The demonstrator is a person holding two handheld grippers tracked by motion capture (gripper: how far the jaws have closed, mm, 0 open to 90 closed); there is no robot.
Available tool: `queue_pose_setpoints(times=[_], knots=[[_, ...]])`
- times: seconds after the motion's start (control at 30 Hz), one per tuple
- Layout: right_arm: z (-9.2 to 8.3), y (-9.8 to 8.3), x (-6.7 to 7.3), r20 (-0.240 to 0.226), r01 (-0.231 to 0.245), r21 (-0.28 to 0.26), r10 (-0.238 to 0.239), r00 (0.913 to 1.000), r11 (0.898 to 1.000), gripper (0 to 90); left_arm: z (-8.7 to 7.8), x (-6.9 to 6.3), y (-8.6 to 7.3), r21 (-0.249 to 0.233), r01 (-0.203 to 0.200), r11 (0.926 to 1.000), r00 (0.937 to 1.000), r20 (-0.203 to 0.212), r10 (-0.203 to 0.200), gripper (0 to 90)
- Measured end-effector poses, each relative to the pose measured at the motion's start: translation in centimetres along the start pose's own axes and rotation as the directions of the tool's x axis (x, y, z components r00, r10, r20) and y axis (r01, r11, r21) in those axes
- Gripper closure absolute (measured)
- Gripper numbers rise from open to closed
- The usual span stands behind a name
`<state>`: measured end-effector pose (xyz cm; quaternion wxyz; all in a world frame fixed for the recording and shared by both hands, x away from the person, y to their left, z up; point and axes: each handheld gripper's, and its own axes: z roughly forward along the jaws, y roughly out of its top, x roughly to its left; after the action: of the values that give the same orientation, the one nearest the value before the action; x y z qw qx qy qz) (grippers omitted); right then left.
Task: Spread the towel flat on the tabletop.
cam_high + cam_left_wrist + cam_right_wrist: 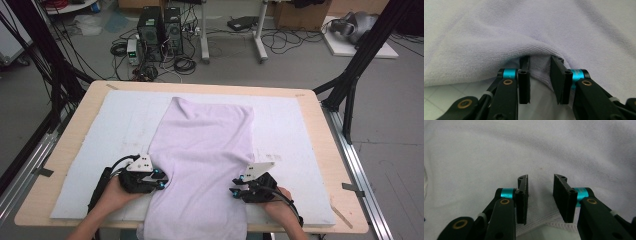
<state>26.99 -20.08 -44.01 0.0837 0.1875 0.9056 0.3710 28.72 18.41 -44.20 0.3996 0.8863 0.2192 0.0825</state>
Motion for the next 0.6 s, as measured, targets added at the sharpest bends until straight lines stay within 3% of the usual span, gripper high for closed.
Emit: queue_pose_setpoints(times=[0.07, 0.13, 0.3, 0.6], knots=[[0.2, -0.1, 0.0, -0.002, -0.006, -0.006, 0.006, 1.0000, 1.000, 64.2, 0.1, -0.2, 0.0, 0.000, -0.004, 1.0000, 1.0000, 0.003, 0.004, 71.2], [0.3, -0.1, -0.1, -0.006, -0.016, -0.015, 0.016, 0.9999, 1.000, 63.9, 0.2, -0.4, 0.1, -0.006, -0.012, 0.9999, 0.9998, 0.014, 0.012, 81.0], [0.3, -0.3, -0.1, -0.009, -0.024, -0.026, 0.024, 0.9997, 0.999, 63.8, -0.3, -0.6, 0.1, -0.014, -0.015, 0.9998, 0.9996, -0.024, 0.015, 86.9], [0.2, -0.2, -0.1, -0.012, -0.016, -0.019, 0.015, 0.9998, 1.000, 62.1, -6.5, 0.2, -1.3, -0.076, 0.015, 0.9970, 0.9924, -0.121, -0.024, 86.7]])
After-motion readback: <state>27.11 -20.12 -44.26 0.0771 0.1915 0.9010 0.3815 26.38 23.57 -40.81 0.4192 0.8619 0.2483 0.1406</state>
